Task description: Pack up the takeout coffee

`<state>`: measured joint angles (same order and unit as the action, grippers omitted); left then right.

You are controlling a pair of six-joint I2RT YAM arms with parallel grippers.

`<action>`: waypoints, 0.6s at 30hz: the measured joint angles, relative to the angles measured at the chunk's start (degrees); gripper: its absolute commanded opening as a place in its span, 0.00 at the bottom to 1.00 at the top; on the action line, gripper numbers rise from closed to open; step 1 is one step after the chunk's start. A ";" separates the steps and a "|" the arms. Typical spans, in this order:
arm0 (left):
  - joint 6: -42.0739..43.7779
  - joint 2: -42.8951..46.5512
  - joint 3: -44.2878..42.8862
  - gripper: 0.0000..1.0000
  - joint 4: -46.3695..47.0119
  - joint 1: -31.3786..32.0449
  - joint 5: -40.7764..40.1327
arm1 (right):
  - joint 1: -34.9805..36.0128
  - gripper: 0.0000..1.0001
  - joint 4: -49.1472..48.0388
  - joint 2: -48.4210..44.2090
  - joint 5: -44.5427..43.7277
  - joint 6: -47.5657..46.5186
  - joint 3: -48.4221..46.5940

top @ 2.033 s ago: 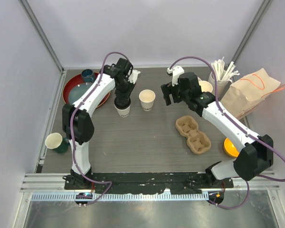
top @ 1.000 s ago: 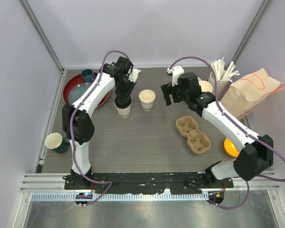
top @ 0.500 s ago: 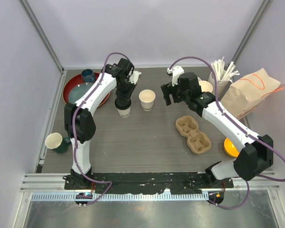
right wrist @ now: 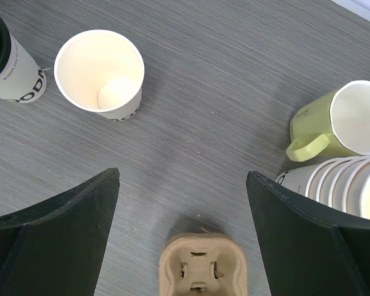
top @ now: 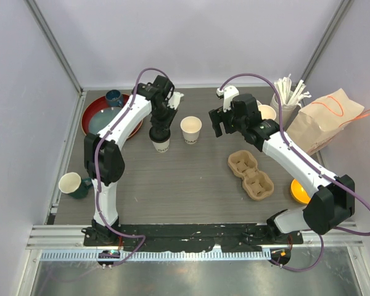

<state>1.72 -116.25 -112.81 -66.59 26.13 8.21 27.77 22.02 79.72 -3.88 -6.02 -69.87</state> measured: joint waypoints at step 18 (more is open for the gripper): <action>1.27 4.42 -1.51 0.47 -0.70 -0.07 0.04 | 0.00 0.93 1.55 0.09 2.16 0.52 -2.03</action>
<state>2.98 -111.83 -114.32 -67.29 26.06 8.25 27.77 23.57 79.81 -1.72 -5.50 -71.90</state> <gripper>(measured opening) 0.445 0.932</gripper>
